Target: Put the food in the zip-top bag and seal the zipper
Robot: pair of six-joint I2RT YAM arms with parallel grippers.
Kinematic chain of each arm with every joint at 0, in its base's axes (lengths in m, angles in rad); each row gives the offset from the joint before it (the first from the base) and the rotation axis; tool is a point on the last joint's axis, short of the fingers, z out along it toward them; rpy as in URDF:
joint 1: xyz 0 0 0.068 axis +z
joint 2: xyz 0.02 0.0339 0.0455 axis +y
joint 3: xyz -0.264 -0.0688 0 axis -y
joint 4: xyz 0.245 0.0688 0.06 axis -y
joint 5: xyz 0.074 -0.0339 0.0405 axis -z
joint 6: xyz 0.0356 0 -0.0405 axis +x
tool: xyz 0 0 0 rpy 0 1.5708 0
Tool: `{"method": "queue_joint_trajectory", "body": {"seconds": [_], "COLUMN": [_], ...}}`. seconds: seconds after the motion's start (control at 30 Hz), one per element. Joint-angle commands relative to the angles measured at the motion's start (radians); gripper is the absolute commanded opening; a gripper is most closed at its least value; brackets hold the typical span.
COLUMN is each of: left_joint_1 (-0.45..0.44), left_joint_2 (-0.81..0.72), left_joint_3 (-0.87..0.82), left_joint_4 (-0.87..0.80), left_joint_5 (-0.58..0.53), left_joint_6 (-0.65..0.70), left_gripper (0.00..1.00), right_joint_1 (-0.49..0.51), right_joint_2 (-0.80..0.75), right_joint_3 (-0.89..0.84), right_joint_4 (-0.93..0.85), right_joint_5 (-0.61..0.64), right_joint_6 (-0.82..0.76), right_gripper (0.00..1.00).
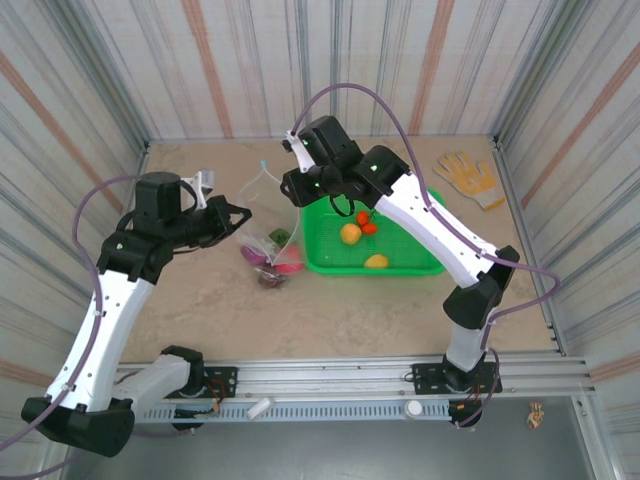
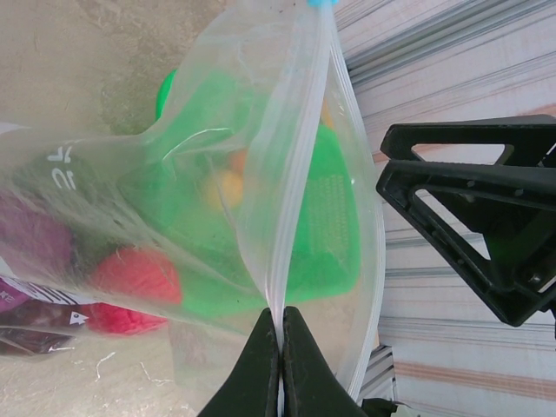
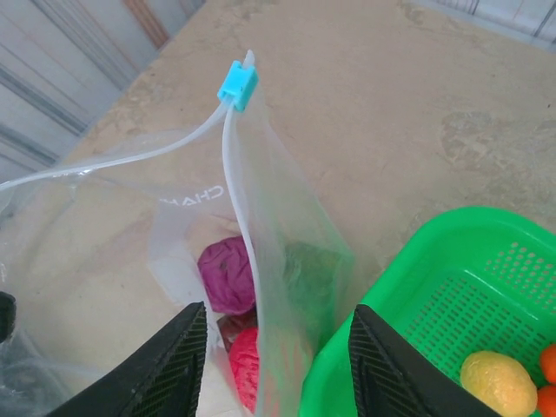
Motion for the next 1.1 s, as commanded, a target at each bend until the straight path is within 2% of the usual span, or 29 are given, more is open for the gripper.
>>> {"method": "queue_joint_trajectory", "body": {"seconds": [0.0, 0.13, 0.23, 0.33, 0.43, 0.67, 1.07], "left_joint_1": [0.004, 0.004, 0.004, 0.004, 0.004, 0.004, 0.004], "left_joint_2": [0.003, 0.019, 0.027, 0.032, 0.033, 0.029, 0.026], "left_joint_3": [0.042, 0.049, 0.047, 0.047, 0.047, 0.050, 0.049], "left_joint_4": [0.023, 0.039, 0.051, 0.057, 0.063, 0.070, 0.065], "left_joint_5": [0.002, 0.028, 0.042, 0.051, 0.065, 0.082, 0.083], "left_joint_6": [-0.003, -0.012, -0.019, -0.020, -0.023, -0.021, -0.008], "left_gripper": [0.00, 0.00, 0.00, 0.00, 0.00, 0.00, 0.00], "right_joint_1": [-0.023, -0.118, -0.215, -0.292, -0.317, -0.312, -0.304], "right_joint_2": [-0.078, -0.169, -0.235, -0.239, -0.212, -0.057, 0.133], "right_joint_3": [-0.046, -0.210, -0.411, -0.524, -0.605, -0.618, -0.546], "right_joint_4": [0.017, 0.062, 0.121, 0.139, 0.166, 0.175, 0.190], "right_joint_5": [0.047, 0.043, 0.007, -0.025, -0.039, -0.036, -0.039], "right_joint_6": [0.005, 0.074, 0.122, 0.151, 0.154, 0.149, 0.149], "right_gripper": [0.48, 0.48, 0.49, 0.49, 0.50, 0.58, 0.64]}}
